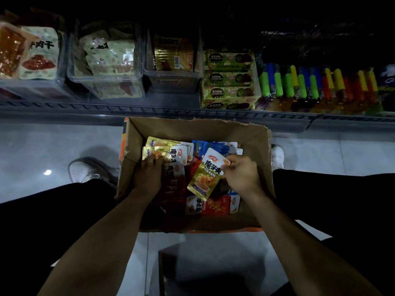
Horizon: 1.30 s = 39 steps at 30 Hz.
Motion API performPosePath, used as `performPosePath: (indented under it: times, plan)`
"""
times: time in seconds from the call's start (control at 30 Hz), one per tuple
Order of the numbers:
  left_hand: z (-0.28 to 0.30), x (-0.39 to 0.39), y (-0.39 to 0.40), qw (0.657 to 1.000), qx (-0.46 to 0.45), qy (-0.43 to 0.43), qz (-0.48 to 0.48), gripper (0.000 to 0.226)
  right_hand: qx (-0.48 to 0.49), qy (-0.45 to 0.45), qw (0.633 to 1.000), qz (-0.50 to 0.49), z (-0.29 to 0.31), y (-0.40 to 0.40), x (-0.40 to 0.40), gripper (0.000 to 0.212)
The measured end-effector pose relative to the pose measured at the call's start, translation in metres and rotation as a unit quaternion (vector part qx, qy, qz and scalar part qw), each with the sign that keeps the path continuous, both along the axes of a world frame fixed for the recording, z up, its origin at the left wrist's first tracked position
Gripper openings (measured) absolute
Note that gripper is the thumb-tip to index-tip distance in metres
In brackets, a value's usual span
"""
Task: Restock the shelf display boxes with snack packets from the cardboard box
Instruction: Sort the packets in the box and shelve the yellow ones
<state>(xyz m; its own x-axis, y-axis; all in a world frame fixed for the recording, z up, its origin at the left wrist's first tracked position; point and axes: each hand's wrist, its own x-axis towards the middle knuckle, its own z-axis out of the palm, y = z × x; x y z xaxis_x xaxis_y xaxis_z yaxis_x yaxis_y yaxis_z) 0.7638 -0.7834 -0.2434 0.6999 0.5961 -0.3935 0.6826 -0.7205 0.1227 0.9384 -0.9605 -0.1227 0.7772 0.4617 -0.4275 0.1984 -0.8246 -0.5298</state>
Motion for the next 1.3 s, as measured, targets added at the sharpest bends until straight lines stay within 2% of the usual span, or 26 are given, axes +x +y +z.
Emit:
performPosePath:
  times: [0.07,0.13,0.2,0.27,0.33,0.43,0.47,0.57,0.67,0.8,0.93,1.1,1.17,1.3]
  plan:
    - [-0.005,0.000,-0.004,0.999,0.034,0.012,-0.012,0.045,-0.004,-0.010,1.000,-0.004,0.004,-0.004,0.001,0.008]
    - [-0.007,0.000,-0.002,0.999,0.028,0.003,-0.016,0.034,-0.012,-0.005,1.000,-0.010,0.006,-0.008,0.003,0.008]
    - [-0.004,0.002,0.004,0.999,-0.031,-0.040,0.021,0.025,-0.008,0.004,1.000,-0.028,0.007,-0.009,0.005,0.009]
    - [0.005,0.007,0.011,0.983,-0.113,-0.095,0.106,0.022,0.002,0.005,0.999,-0.032,0.008,-0.010,0.006,0.008]
    - [0.024,0.016,0.016,0.948,-0.183,-0.168,0.199,0.027,0.023,0.018,0.998,-0.047,0.009,-0.008,0.008,0.009]
    - [0.064,0.033,0.017,0.842,-0.351,-0.238,0.332,0.023,0.074,0.071,0.989,-0.104,0.011,-0.004,0.013,0.017]
    - [0.077,0.037,0.015,0.812,-0.404,-0.236,0.350,0.019,0.090,0.096,0.984,-0.123,0.010,-0.003,0.015,0.021]
    - [0.111,0.036,0.007,0.755,-0.512,-0.215,0.348,0.012,0.155,0.167,0.959,-0.168,0.023,0.001,0.019,0.023]
    - [0.135,0.033,-0.001,0.727,-0.546,-0.237,0.343,0.012,0.221,0.217,0.930,-0.195,0.050,0.009,0.017,0.017]
    - [0.162,0.031,-0.013,0.717,-0.539,-0.291,0.333,0.004,0.266,0.266,0.914,-0.151,0.082,0.019,0.012,0.015]
    - [0.202,0.033,-0.022,0.772,-0.477,-0.318,0.274,0.020,0.255,0.278,0.923,-0.077,0.113,0.026,0.007,0.020]
    - [0.245,0.038,-0.037,0.800,-0.439,-0.348,0.215,0.017,0.294,0.302,0.905,-0.058,0.155,0.029,0.004,0.022]
    - [0.263,0.042,-0.040,0.817,-0.404,-0.368,0.186,0.013,0.303,0.282,0.909,-0.038,0.167,0.027,0.007,0.025]
    - [0.295,0.051,-0.044,0.826,-0.369,-0.395,0.159,0.008,0.280,0.179,0.943,0.026,0.190,0.023,0.013,0.041]
